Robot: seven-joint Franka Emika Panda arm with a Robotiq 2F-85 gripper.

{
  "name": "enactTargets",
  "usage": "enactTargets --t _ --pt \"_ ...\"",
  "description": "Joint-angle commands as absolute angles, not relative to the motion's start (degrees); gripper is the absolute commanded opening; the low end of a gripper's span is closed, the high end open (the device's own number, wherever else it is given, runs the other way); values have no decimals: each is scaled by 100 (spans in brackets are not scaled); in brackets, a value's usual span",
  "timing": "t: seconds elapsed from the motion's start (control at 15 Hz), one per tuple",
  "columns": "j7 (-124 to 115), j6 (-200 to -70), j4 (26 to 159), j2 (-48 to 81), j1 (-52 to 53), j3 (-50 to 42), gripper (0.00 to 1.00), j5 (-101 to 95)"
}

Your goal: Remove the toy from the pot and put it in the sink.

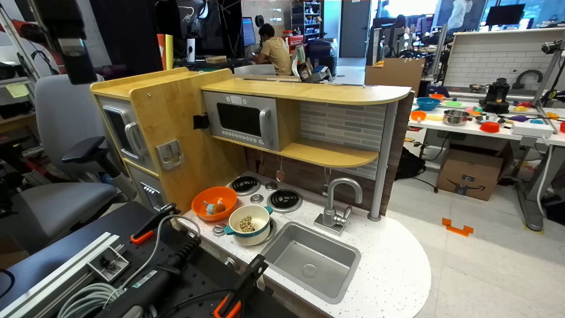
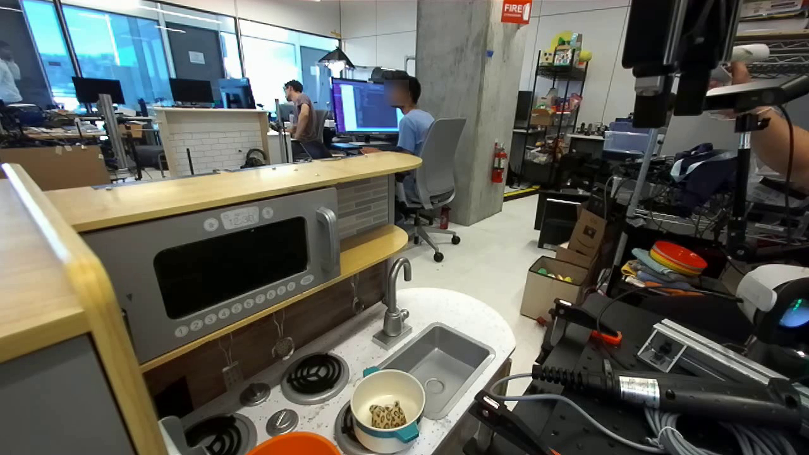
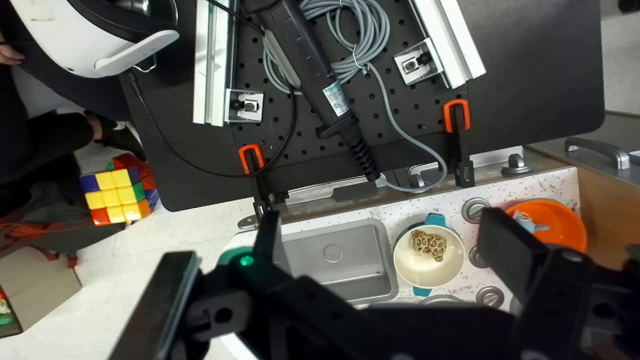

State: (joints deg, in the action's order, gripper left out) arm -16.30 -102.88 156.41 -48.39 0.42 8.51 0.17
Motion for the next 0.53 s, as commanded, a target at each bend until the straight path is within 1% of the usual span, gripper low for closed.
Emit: enactTargets --t 0.0,0.33,0.47 --pt "-1691 -10320 15666 -4857 33 867 100 45" --pt "-1763 -10620 15826 -4828 13 887 100 30" --pt "-1679 -10935 15996 -4756 52 867 100 41"
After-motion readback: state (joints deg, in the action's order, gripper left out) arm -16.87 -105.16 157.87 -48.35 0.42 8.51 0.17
